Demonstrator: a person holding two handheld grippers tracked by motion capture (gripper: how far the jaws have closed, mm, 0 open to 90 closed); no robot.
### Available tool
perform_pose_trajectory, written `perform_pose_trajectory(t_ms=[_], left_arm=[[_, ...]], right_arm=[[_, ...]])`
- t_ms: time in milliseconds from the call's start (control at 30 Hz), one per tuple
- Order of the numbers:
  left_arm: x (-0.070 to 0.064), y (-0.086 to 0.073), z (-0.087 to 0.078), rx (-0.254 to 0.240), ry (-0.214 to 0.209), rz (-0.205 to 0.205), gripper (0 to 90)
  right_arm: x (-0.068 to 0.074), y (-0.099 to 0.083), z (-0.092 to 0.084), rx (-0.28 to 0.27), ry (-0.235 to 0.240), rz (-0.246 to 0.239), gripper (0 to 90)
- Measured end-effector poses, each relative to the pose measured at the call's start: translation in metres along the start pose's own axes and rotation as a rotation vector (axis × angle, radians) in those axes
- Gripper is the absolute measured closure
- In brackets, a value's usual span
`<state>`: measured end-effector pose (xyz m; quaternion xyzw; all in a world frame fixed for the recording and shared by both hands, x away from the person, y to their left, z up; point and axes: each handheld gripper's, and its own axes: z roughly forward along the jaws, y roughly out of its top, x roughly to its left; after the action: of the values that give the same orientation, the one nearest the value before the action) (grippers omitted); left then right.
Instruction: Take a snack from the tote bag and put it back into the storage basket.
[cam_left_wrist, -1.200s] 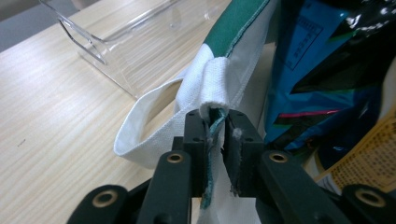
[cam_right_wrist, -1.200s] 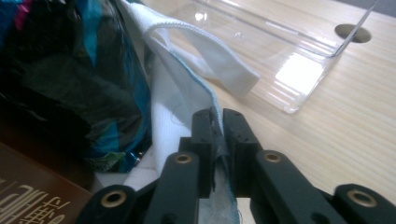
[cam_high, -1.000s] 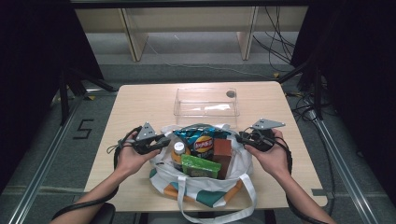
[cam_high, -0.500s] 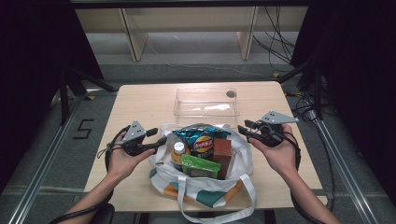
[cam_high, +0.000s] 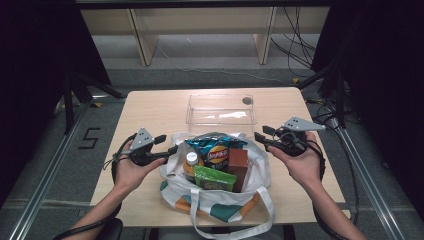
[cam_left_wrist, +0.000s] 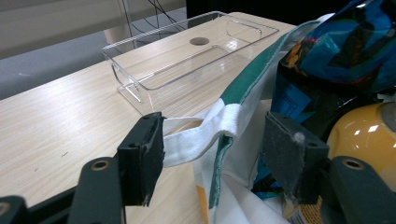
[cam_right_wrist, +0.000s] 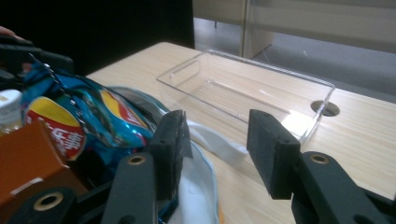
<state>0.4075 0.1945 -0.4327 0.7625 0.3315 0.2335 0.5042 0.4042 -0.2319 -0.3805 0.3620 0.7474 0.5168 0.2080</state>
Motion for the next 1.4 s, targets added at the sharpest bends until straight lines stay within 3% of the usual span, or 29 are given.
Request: perform_pose_trajectory(t_ms=[67,100,133,333,467,667,733,833,967,1000,1033,1067,1200,1233,1300,1400], left_arm=[[0.001,-0.001,0.0,0.0,-0.003,-0.002,36.7],[0.001,0.0,0.0,0.001,-0.004,0.003,36.5],[0.001,0.0,0.0,0.001,-0.004,0.003,36.3],[-0.001,0.001,0.001,-0.001,-0.008,0.006,35.8],[-0.003,0.003,0.002,-0.02,-0.009,0.018,35.8],[-0.002,0.0,-0.001,-0.007,-0.006,0.02,35.8],[-0.001,0.0,-0.001,-0.011,-0.005,0.022,35.7],[-0.001,0.001,-0.002,-0.014,-0.003,0.014,35.5],[-0.001,0.002,-0.001,-0.017,-0.003,0.014,35.4],[-0.001,0.002,-0.001,-0.016,-0.003,0.013,35.4],[0.0,0.002,-0.001,-0.017,-0.004,0.02,35.3],[-0.001,0.001,-0.001,-0.015,-0.005,0.013,34.9],[-0.001,0.001,-0.001,-0.011,-0.002,0.015,34.7],[-0.001,0.001,-0.001,-0.014,-0.002,0.013,34.6],[-0.001,0.001,-0.002,-0.019,0.0,0.013,34.5],[0.0,0.001,-0.001,-0.027,-0.007,0.016,34.5]], right_arm=[[0.005,0.003,-0.001,-0.008,0.022,0.04,55.1],[0.004,0.004,-0.002,-0.008,0.026,0.019,54.7],[0.006,0.005,-0.003,-0.011,0.04,0.035,54.4],[0.012,0.011,-0.003,-0.038,0.084,0.023,53.9],[0.021,0.014,-0.004,-0.05,0.147,0.027,53.8],[0.035,0.022,-0.002,-0.036,0.189,-0.006,54.4],[0.04,0.023,0.006,-0.035,0.217,-0.052,56.0],[0.043,0.023,0.011,0.015,0.227,-0.07,57.9],[0.045,0.022,0.015,0.024,0.219,-0.066,59.7],[0.043,0.022,0.017,0.025,0.224,-0.091,60.3],[0.043,0.022,0.019,0.051,0.242,-0.084,61.0],[0.043,0.022,0.019,0.068,0.23,-0.077,62.0],[0.041,0.021,0.024,0.048,0.216,-0.085,63.6],[0.041,0.022,0.023,0.076,0.228,-0.074,64.4],[0.038,0.022,0.027,0.07,0.225,-0.099,67.0],[0.041,0.02,0.029,0.082,0.224,-0.06,69.3]])
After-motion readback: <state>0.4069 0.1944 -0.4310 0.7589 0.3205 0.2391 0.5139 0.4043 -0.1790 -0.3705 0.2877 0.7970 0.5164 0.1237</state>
